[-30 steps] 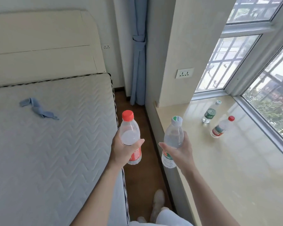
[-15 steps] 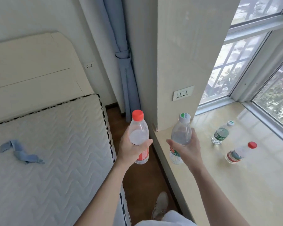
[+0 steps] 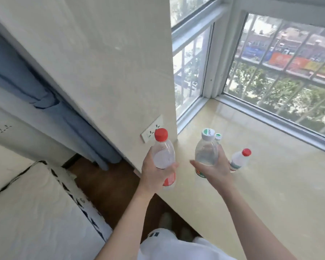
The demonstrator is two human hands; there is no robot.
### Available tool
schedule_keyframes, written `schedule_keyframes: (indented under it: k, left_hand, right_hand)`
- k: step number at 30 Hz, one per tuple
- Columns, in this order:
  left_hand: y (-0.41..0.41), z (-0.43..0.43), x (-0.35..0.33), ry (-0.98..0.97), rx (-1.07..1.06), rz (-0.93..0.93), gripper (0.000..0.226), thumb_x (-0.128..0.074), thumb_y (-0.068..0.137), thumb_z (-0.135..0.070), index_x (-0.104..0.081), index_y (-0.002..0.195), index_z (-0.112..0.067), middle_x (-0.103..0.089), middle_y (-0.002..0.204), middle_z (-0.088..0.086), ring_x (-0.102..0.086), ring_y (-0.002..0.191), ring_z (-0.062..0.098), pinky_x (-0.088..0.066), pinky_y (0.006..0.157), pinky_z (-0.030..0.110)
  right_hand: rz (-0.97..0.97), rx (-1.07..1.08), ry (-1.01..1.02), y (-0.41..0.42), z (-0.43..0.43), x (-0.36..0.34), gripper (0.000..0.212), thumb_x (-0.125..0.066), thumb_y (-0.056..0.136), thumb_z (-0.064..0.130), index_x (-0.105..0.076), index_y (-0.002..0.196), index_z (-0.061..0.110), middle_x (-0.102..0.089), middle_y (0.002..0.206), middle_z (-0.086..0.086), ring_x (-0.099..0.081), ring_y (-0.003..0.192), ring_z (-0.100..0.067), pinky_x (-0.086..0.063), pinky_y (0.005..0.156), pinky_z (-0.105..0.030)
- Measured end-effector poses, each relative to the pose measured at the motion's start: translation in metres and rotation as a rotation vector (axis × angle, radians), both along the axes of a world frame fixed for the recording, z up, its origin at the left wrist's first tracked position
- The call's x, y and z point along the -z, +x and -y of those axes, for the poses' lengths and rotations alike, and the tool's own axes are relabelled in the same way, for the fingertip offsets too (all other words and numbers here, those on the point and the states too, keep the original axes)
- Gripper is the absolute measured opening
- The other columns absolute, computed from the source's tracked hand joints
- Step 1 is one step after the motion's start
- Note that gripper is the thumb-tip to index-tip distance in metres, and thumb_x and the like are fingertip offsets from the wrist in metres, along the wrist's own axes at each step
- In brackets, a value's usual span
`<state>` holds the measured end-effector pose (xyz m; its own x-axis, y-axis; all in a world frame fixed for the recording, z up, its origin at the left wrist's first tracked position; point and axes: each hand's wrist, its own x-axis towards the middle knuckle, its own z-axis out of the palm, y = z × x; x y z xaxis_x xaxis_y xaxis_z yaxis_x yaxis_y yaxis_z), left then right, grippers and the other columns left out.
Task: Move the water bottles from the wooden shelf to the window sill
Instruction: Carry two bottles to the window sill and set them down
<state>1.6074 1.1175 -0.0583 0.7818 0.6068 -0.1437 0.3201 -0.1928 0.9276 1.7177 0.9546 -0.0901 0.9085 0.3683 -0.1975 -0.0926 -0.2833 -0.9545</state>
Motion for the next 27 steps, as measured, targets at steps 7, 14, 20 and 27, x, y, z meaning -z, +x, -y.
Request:
schedule_keyframes:
  k: [7, 14, 20, 27]
  left_hand:
    - [0.078, 0.018, 0.025, -0.031, 0.300, -0.012, 0.058, -0.090, 0.068, -0.017, -0.053, 0.104, -0.045, -0.060, 0.110, -0.023, -0.051, 0.104, -0.019, -0.037, 0.086, 0.002]
    - [0.116, 0.021, 0.074, -0.154, 0.518, -0.059, 0.059, -0.086, 0.058, -0.040, -0.062, 0.112, -0.031, -0.068, 0.105, -0.007, -0.064, 0.101, 0.006, -0.050, 0.084, 0.021]
    - [0.143, 0.019, 0.145, -0.195, 0.627, -0.141, 0.047, -0.086, 0.071, -0.004, -0.058, 0.108, -0.012, -0.064, 0.080, 0.005, -0.061, 0.065, 0.010, -0.049, 0.060, 0.017]
    - [0.166, 0.011, 0.245, -0.174, 0.653, -0.189, 0.048, -0.091, 0.067, -0.028, -0.061, 0.105, -0.028, -0.068, 0.087, 0.003, -0.065, 0.079, 0.018, -0.053, 0.065, 0.031]
  right_hand:
    - [-0.044, 0.391, -0.024, 0.009, 0.052, 0.015, 0.055, -0.093, 0.066, 0.016, -0.055, 0.107, 0.017, -0.065, 0.096, 0.007, -0.062, 0.082, -0.003, -0.050, 0.063, -0.015]
    - [-0.092, 0.696, -0.057, 0.000, 0.074, 0.040, 0.070, -0.090, 0.052, 0.046, -0.056, 0.112, 0.037, -0.067, 0.104, 0.009, -0.065, 0.102, -0.021, -0.056, 0.088, -0.052]
    - [-0.112, 0.708, -0.080, 0.003, 0.071, 0.118, 0.075, -0.092, 0.052, 0.047, -0.052, 0.115, 0.038, -0.063, 0.108, 0.013, -0.063, 0.107, -0.022, -0.055, 0.087, -0.056]
    - [-0.097, 0.657, -0.110, 0.023, 0.059, 0.202, 0.061, -0.093, 0.060, 0.037, -0.056, 0.108, 0.044, -0.065, 0.105, 0.024, -0.061, 0.106, -0.004, -0.050, 0.091, -0.028]
